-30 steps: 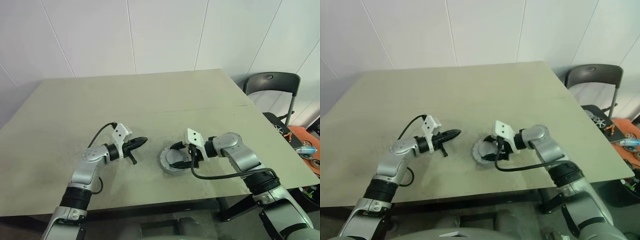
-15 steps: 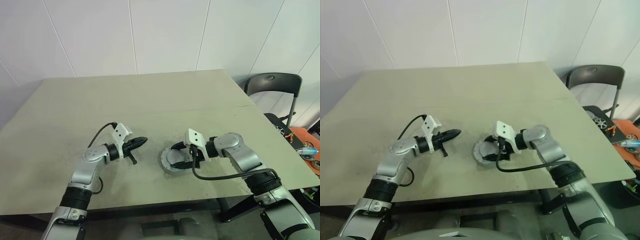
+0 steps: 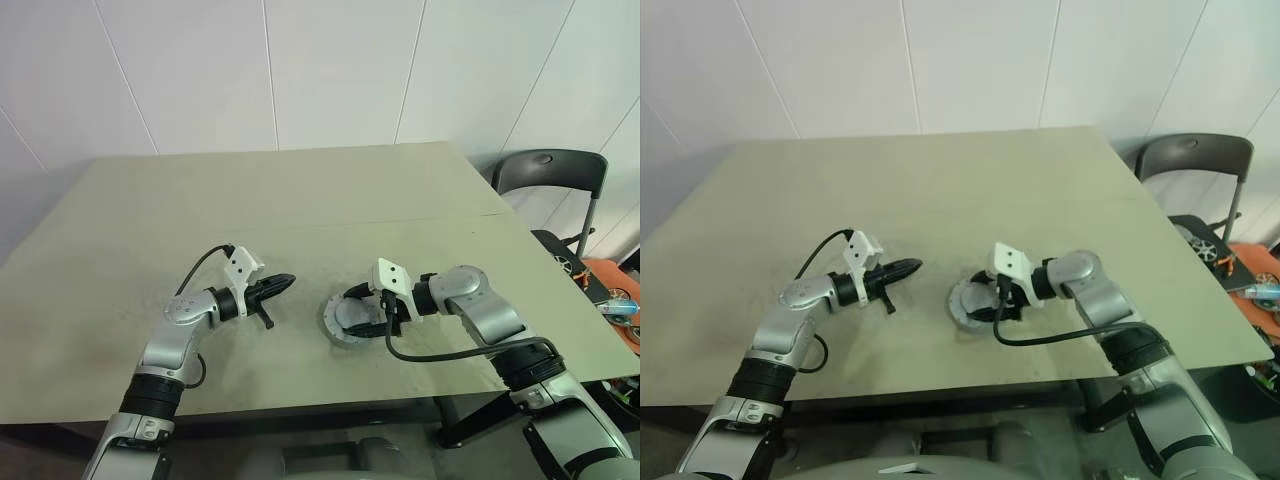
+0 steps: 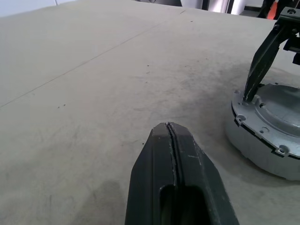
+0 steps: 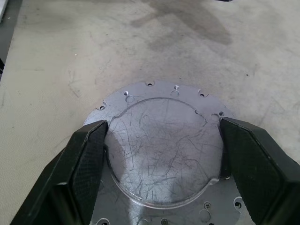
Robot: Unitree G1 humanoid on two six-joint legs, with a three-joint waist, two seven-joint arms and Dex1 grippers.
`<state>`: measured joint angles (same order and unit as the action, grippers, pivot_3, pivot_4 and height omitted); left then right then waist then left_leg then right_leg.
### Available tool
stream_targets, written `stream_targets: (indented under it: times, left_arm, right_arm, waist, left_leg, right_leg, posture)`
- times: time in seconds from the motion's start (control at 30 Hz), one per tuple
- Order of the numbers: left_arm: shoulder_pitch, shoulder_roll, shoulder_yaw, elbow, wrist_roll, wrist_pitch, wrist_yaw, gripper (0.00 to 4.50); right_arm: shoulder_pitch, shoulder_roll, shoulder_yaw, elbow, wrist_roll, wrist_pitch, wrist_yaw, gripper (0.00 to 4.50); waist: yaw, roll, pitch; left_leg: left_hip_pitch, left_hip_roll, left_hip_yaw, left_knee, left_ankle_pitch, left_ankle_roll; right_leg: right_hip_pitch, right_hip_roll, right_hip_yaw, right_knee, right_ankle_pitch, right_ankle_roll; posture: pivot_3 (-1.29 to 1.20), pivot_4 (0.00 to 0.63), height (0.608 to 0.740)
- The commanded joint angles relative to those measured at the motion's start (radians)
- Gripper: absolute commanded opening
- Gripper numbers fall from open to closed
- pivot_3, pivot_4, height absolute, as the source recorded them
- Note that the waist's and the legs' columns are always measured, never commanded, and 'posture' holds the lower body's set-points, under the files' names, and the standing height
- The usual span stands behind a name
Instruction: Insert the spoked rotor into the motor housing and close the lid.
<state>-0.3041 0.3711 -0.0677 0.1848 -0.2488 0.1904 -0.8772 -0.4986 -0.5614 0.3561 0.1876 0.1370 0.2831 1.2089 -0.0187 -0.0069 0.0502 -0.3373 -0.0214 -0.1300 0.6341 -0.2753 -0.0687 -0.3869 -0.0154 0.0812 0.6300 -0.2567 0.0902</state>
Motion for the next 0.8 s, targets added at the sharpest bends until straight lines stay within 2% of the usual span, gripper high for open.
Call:
stream_targets:
  times: [0.03, 0.2, 0.53, 0.8]
  left_arm:
    - [-0.016, 0.007, -0.005, -0.038, -0.001, -0.002, -0.003, 0.0]
    - [-0.015, 0.006, -0.006, -0.042, -0.001, 0.002, -0.001, 0.0]
    - [-0.021, 0.007, -0.01, -0.033, -0.004, -0.002, 0.002, 0.0]
    - [-0.027, 0.004, -0.012, -0.022, -0.002, -0.011, 0.004, 0.0]
  right_arm:
    - [0.019, -0.034, 0.039, 0.067, -0.088, 0.021, -0.027, 3.46]
    - [0.02, -0.039, 0.04, 0.067, -0.089, 0.026, -0.026, 3.46]
    - [0.031, -0.063, 0.004, 0.007, 0.009, 0.092, 0.078, 3.46]
    - [0.036, -0.057, 0.025, 0.057, -0.037, 0.06, 0.053, 3.46]
  waist:
    - [0.0, 0.0, 0.0]
    - [0.0, 0.0, 0.0]
    - [0.009, 0.0, 0.0]
    - [0.009, 0.0, 0.0]
  left_leg:
    - [0.0, 0.0, 0.0, 0.0, 0.0, 0.0]
    - [0.0, 0.0, 0.0, 0.0, 0.0, 0.0]
    - [-0.002, -0.001, 0.0, -0.001, 0.0, 0.0]
    - [-0.002, -0.001, 0.0, -0.002, 0.0, 0.0]
  right_leg:
    - [0.0, 0.0, 0.0, 0.0, 0.0, 0.0]
    - [0.0, 0.0, 0.0, 0.0, 0.0, 0.0]
    - [-0.001, -0.001, 0.0, -0.002, 0.0, 0.0]
    - [-0.001, -0.002, 0.0, -0.003, 0.0, 0.0]
  posture:
    - [0.0, 0.0, 0.74]
    - [0.0, 0.0, 0.74]
    - [0.0, 0.0, 0.74]
    - [0.0, 0.0, 0.74]
